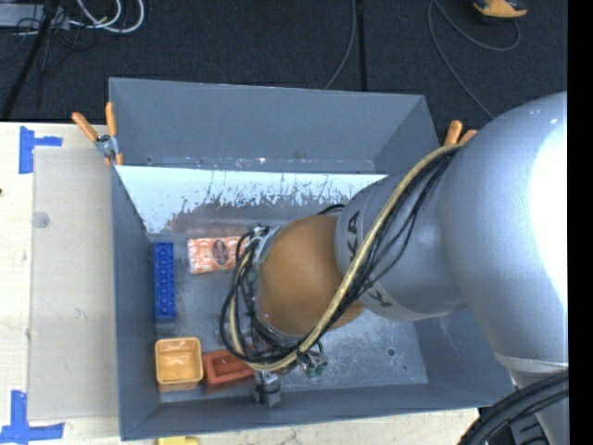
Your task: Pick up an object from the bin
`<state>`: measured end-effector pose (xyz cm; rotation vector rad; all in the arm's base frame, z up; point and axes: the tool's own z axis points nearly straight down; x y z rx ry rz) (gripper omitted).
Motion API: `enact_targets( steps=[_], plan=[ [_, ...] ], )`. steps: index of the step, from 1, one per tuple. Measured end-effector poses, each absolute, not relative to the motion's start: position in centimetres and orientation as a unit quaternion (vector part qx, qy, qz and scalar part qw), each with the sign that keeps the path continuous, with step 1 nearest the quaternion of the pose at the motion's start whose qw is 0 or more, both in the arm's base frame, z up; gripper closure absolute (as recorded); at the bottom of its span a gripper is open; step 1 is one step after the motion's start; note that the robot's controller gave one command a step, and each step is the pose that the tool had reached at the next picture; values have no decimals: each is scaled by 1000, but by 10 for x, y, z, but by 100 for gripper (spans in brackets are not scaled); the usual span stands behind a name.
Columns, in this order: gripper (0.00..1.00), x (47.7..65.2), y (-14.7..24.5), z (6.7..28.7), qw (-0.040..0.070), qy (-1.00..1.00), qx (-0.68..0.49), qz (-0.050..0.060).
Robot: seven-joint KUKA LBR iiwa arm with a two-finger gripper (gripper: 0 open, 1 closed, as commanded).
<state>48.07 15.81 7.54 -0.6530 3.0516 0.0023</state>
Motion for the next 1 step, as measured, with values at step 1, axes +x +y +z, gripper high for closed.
enact_targets(
  steps=[1],
  plan=[
    [100,480,159,68,9,971,-237,0]
  ],
)
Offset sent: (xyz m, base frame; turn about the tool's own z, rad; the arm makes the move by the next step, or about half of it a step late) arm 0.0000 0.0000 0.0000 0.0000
